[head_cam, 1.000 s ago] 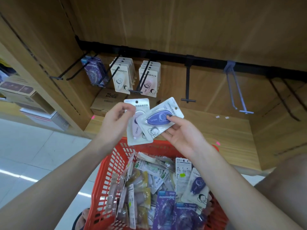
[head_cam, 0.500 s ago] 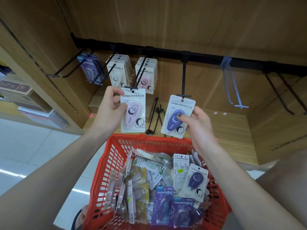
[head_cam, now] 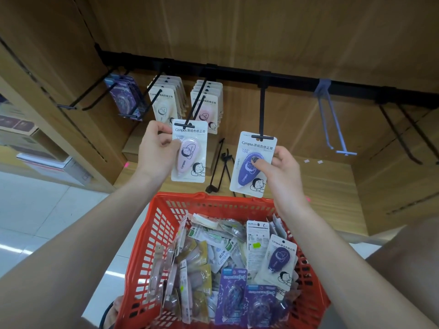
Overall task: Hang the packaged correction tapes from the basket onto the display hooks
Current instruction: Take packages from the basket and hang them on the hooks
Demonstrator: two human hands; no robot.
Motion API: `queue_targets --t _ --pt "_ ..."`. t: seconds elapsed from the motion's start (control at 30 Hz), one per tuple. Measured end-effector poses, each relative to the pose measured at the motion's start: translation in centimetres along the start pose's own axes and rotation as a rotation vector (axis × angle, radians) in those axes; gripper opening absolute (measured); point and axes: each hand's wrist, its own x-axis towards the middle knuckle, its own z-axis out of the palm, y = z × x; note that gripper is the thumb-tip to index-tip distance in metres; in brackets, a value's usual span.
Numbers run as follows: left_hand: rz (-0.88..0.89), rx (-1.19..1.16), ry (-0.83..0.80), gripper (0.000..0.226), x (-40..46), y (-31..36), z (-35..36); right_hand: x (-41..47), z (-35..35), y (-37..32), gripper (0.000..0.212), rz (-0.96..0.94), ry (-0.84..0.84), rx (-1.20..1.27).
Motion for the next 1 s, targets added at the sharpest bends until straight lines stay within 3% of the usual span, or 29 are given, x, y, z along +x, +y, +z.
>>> queue_targets --t 0.27,1.0 --pt "-0.028 0.022 0.056 0.018 -0.1 0.1 0.0 -0.2 0.2 0.1 0.02 -0.041 0.046 -0.037" --pt "-0.004 0.101 0.024 0.008 2.5 -0.2 1.1 2.8 0.4 0.7 0.03 -0.113 0.077 -0.104"
